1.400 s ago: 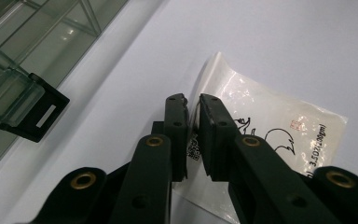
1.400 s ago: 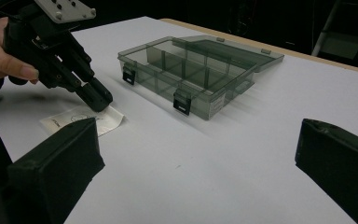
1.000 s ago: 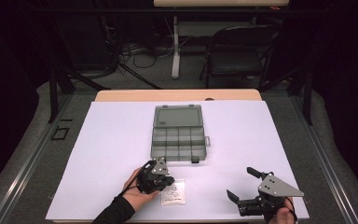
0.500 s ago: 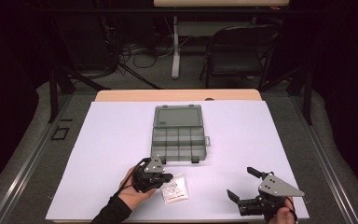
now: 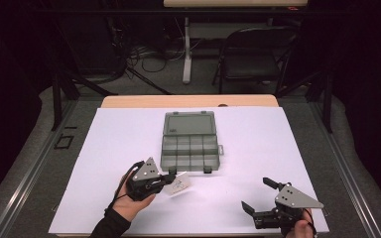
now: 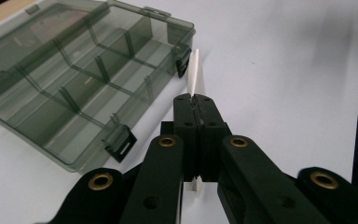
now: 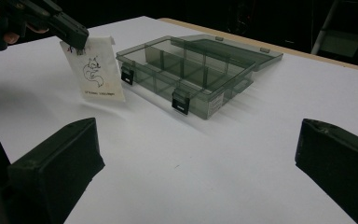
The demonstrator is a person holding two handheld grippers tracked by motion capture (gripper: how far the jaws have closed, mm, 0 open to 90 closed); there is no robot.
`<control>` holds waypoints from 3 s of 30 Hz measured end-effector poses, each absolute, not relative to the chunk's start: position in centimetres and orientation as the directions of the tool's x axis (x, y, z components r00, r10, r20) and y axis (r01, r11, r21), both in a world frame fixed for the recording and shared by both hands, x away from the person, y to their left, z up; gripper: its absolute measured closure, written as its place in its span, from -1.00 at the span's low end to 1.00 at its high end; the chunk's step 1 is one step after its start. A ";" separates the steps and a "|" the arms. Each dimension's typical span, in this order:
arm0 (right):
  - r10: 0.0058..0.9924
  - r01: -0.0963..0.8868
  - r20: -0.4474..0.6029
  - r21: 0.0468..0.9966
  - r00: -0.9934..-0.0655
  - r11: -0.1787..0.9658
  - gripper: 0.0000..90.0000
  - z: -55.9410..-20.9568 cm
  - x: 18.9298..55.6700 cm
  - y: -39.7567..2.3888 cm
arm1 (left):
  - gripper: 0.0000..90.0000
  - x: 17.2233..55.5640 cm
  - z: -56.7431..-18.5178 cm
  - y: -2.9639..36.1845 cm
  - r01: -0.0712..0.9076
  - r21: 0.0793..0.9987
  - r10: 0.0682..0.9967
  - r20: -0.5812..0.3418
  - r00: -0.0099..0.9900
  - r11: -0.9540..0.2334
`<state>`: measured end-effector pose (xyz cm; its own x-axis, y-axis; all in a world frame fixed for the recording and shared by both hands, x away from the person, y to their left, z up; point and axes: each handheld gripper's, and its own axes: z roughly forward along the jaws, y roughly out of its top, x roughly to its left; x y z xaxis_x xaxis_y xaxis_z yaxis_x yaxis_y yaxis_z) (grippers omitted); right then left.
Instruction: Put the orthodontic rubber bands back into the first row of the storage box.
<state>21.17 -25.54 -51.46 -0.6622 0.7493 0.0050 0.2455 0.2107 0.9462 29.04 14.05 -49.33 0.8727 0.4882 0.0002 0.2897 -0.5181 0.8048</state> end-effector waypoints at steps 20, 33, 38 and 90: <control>0.748 0.248 0.005 0.945 -0.664 0.214 -1.00 -51.5 21.2 -25.4 | 0.99 30.3 -47.4 15.1 0.274 0.835 0.521 0.017 0.853 -0.477; 0.750 0.251 0.006 0.944 -0.661 0.213 -1.00 -51.5 21.2 -25.4 | 0.99 33.8 -44.1 14.8 0.256 0.841 0.534 0.046 0.844 -0.477; 0.747 0.250 0.003 0.943 -0.664 0.218 -1.00 -51.5 21.2 -25.4 | 0.99 35.0 -43.1 14.7 0.254 0.838 0.537 0.055 0.842 -0.483; 0.743 0.247 0.002 0.944 -0.669 0.219 -1.00 -51.5 21.3 -25.4 | 0.99 44.7 -43.9 10.6 0.351 0.715 0.545 0.050 0.837 -0.604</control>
<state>21.27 -25.42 -51.54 -0.6691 0.7432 0.0024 0.2467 0.2191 0.9440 44.68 10.57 -43.85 0.8366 0.5454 0.0501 0.3510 -0.6041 0.7155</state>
